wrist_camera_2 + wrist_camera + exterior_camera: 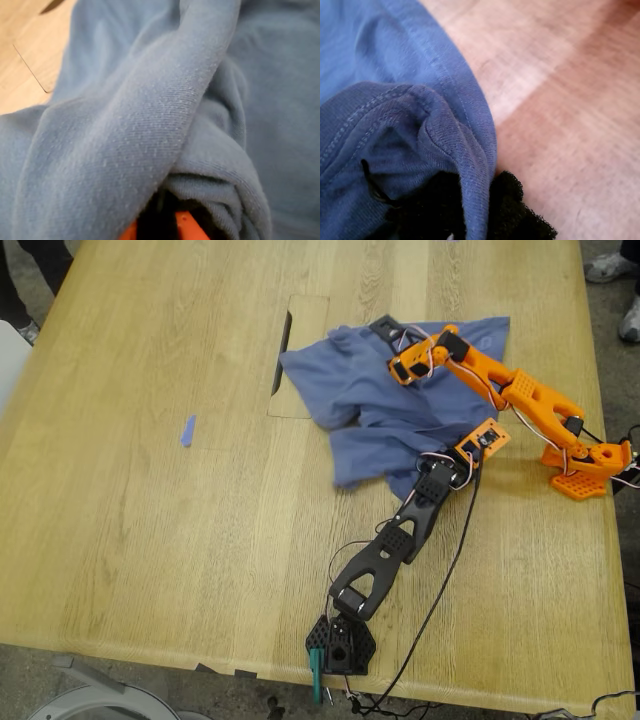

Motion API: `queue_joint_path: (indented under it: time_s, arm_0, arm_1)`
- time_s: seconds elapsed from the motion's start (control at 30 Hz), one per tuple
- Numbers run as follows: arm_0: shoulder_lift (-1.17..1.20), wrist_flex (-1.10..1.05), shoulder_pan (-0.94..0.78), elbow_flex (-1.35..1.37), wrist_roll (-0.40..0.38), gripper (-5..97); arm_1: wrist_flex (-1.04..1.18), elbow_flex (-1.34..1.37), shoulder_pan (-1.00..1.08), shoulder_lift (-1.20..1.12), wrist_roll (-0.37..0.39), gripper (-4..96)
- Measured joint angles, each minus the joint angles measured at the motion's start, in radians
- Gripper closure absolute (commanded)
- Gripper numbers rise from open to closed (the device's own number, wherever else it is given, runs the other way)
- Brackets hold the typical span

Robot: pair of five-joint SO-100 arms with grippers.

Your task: Fold a T-shirt

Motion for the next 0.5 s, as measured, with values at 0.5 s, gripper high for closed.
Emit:
queue_joint_path:
  time_s: [0.5]
  arm_0:
    - [0.227, 0.253, -0.183, 0.002, 0.0, 91]
  arm_1:
    - [0.11, -0.002, 0.006, 0.233, -0.038, 91.4]
